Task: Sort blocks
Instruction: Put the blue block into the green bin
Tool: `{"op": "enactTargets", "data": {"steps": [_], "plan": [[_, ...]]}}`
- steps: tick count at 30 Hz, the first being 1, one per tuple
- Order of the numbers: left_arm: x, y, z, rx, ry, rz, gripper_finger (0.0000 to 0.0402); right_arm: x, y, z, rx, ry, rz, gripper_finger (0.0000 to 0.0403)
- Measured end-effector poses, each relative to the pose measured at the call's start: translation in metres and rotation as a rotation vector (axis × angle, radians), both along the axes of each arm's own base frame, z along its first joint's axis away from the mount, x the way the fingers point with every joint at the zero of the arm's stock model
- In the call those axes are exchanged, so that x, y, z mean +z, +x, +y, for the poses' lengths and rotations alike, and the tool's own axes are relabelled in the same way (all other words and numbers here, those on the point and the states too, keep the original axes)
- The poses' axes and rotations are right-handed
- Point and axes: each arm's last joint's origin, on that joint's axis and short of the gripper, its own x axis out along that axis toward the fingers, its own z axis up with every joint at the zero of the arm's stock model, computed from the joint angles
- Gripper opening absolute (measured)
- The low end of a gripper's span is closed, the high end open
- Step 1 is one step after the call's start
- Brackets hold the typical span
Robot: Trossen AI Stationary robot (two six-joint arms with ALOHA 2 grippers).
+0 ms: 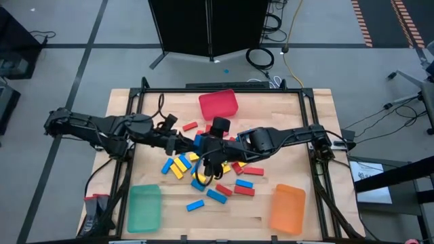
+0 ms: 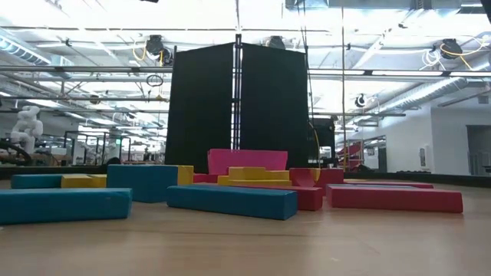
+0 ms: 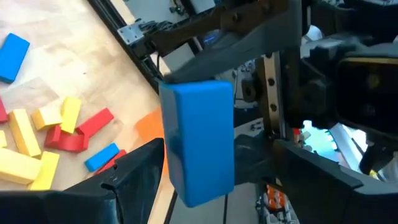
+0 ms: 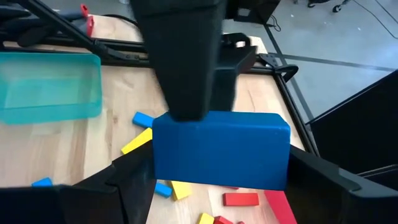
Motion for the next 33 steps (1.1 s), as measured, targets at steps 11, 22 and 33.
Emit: {"op": "enactTargets", "data": {"steps": [11,22,33], "plan": [[-0.004,0.007,0.01,0.069,0.032,0.013,0.0303,0.0,0.003,-0.011,-0.004,0.022,-0.003,0.0276],[-0.016,0.016,0.013,0.078,0.069,0.082,0.0303,-0.002,0.003,-0.018,-0.022,0.037,0.019,0.0276],[-0.016,0.016,0.018,0.1,0.074,0.081,0.0302,-0.013,0.01,-0.019,-0.006,0.062,0.059,0.0276]]}}
